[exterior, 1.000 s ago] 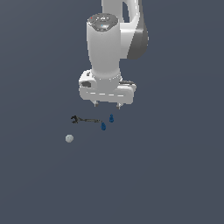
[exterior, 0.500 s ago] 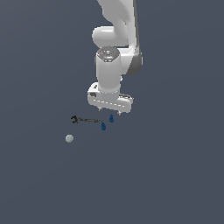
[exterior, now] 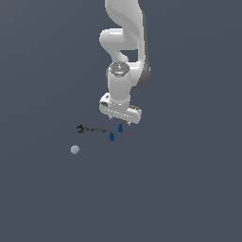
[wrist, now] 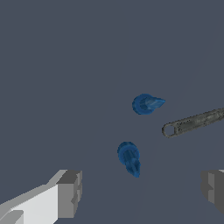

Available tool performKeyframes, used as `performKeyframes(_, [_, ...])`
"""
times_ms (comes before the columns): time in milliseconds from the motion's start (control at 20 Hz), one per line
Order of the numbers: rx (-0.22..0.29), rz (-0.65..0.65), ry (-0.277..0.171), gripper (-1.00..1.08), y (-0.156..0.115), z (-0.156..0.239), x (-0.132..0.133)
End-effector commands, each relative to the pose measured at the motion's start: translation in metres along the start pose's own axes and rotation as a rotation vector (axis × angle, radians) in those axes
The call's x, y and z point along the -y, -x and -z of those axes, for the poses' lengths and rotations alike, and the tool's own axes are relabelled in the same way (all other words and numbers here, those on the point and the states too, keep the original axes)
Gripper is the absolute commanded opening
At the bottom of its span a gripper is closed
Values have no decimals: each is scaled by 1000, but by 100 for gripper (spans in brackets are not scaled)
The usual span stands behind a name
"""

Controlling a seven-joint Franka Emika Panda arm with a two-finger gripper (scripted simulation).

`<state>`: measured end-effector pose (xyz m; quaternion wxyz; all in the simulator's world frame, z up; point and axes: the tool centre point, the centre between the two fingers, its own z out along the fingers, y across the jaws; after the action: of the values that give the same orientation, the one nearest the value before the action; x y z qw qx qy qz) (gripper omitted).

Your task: Pick up a designated object from a clutter of objects.

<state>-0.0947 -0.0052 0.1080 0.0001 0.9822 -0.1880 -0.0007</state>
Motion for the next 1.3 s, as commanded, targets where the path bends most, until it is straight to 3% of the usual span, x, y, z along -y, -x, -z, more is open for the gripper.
performKeyframes(0, [-1, -17, 0, 100, 7, -7, -2])
performKeyframes(600, [-1, -32, 0, 100, 14, -19, -4])
performKeyframes(1250, [-1, -34, 0, 100, 15, -61, -4])
